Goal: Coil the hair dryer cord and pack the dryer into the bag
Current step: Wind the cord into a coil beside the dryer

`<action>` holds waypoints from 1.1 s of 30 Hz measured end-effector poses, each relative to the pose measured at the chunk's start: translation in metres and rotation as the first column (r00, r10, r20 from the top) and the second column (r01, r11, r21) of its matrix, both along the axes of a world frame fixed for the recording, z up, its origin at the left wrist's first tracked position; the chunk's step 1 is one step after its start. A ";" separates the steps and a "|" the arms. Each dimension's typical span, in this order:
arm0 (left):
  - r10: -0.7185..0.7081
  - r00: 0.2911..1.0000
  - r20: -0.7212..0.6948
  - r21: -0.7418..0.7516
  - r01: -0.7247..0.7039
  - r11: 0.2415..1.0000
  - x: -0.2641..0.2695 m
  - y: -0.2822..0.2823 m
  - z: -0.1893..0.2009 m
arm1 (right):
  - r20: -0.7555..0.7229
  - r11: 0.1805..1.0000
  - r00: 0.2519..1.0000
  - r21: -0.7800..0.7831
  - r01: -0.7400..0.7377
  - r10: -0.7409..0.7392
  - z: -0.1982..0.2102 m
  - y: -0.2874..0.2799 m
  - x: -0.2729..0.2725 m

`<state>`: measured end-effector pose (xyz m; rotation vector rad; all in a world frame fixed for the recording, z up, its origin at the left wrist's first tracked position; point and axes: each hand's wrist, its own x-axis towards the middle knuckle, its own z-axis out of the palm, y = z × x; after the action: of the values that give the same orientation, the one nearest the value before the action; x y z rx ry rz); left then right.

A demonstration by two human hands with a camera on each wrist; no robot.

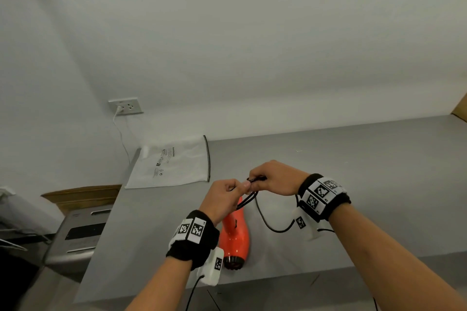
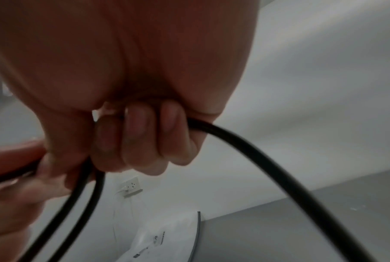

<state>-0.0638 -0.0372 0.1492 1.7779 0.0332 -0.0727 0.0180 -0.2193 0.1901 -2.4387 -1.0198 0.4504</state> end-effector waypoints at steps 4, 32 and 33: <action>-0.053 0.997 -0.061 -0.135 0.045 0.990 0.006 0.005 0.001 | 0.002 0.985 0.992 0.123 0.123 -0.124 -0.009 0.001 -0.003; -0.071 0.996 -0.049 -0.252 0.057 0.966 0.005 -0.010 -0.004 | -0.011 0.988 0.992 0.091 0.122 -0.122 -0.004 -0.001 -0.020; -0.081 0.996 -0.045 -0.230 0.068 0.971 0.004 -0.008 -0.005 | -0.024 0.993 0.994 0.061 0.106 -0.104 -0.004 -0.003 -0.021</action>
<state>-0.0601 -0.0454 0.1441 1.5461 -0.0031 -0.1727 -0.0028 -0.2222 0.1862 -2.4131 -0.8789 0.4017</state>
